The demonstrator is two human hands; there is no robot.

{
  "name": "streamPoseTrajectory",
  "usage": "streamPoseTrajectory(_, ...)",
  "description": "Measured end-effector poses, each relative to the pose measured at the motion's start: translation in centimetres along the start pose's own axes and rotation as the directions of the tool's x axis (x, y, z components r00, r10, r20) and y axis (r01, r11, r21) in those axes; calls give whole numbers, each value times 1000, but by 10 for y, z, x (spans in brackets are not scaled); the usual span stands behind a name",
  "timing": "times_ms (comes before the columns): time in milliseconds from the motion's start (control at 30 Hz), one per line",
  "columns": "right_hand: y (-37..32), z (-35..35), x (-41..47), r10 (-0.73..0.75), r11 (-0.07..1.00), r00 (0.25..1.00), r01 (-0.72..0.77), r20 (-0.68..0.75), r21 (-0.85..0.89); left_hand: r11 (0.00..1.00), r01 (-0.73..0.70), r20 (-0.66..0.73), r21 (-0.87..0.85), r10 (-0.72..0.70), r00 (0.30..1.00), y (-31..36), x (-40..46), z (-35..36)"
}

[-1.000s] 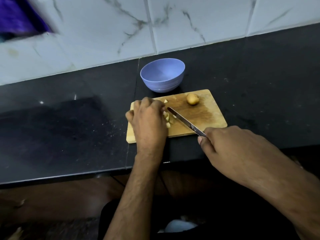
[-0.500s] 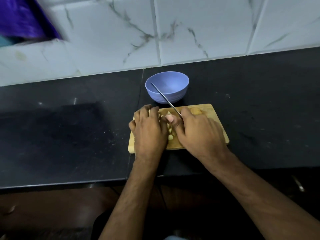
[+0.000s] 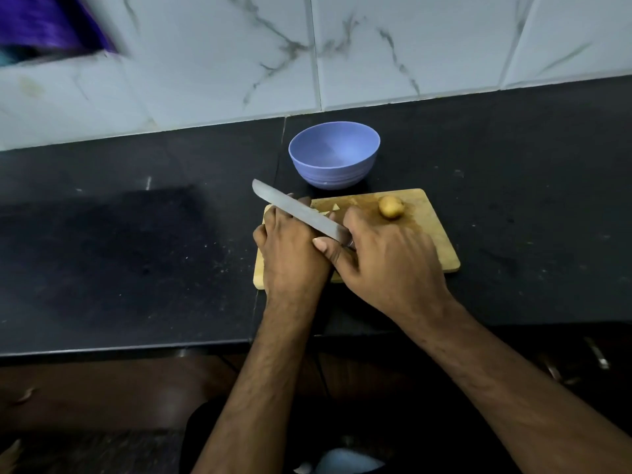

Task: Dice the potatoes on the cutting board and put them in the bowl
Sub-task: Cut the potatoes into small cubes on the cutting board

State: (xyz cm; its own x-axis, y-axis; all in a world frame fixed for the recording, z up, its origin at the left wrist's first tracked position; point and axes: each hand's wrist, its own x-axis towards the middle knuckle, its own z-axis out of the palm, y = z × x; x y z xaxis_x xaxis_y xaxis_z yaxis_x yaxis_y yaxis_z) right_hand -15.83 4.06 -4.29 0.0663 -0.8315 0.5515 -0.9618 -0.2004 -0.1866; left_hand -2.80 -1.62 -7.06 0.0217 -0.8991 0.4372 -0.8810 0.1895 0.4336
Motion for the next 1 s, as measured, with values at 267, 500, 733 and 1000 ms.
streamPoseTrajectory(267,5,4,1,76,996,997,-75,27,-41,982,75,5,-176,-75,997,10,-2,-18)
streamPoseTrajectory(500,29,-10,1,220,975,972,-216,79,-46,984,0,20,-178,3,1000,5,-2,-14)
streamPoseTrajectory(733,41,-15,-1,238,971,958,-238,160,-22,938,-100,108,-331,143,984,4,-9,-29)
streamPoseTrajectory(1000,42,-16,-1,227,974,962,-228,151,-14,939,-85,65,-333,112,992,-16,-41,-50)
